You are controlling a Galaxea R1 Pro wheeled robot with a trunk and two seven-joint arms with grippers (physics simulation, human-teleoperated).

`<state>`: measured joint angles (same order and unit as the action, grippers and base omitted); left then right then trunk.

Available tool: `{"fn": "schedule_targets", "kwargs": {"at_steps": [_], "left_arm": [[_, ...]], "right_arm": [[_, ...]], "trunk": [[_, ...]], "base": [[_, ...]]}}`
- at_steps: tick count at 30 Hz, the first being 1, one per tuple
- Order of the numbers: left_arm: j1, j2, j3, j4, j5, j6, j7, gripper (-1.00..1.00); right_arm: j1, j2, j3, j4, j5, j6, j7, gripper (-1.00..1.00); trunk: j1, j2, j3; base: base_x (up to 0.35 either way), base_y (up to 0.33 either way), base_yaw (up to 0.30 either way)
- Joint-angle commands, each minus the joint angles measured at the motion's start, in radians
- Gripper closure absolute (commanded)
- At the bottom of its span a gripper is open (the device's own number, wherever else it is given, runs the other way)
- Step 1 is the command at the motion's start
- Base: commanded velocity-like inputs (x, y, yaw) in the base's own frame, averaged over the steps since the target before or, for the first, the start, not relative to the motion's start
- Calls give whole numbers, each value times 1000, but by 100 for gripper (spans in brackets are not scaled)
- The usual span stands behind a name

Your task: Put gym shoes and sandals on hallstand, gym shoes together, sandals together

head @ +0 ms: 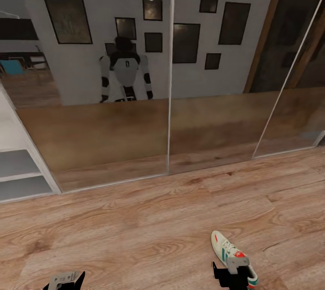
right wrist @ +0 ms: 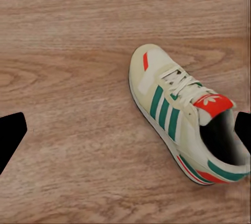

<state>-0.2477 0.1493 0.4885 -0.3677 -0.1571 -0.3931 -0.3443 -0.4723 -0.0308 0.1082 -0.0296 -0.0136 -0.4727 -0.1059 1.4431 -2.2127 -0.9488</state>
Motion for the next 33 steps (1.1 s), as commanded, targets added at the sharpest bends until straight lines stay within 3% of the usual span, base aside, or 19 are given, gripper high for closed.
{"fn": "schedule_targets", "kwargs": {"at_steps": [1,15,33], "left_arm": [[-1,-1,9,0,-10,-4,-5,-100],[-1,-1,9,0,-10,-4,-4,-100],[-1,-1,9,0,-9,-4,-4,-100]], "right_arm": [[-1,0,8,0,-1,-1,-6,-100],[-1,2,8,1,-2,-1,-6,-100],[-1,2,8,1,-2,-1,-6,-100]], "trunk": [[0,0,-1],[0,0,-1],[0,0,-1]], "base": [[-50,-271,0],[-97,-268,0],[41,-272,0]]}}
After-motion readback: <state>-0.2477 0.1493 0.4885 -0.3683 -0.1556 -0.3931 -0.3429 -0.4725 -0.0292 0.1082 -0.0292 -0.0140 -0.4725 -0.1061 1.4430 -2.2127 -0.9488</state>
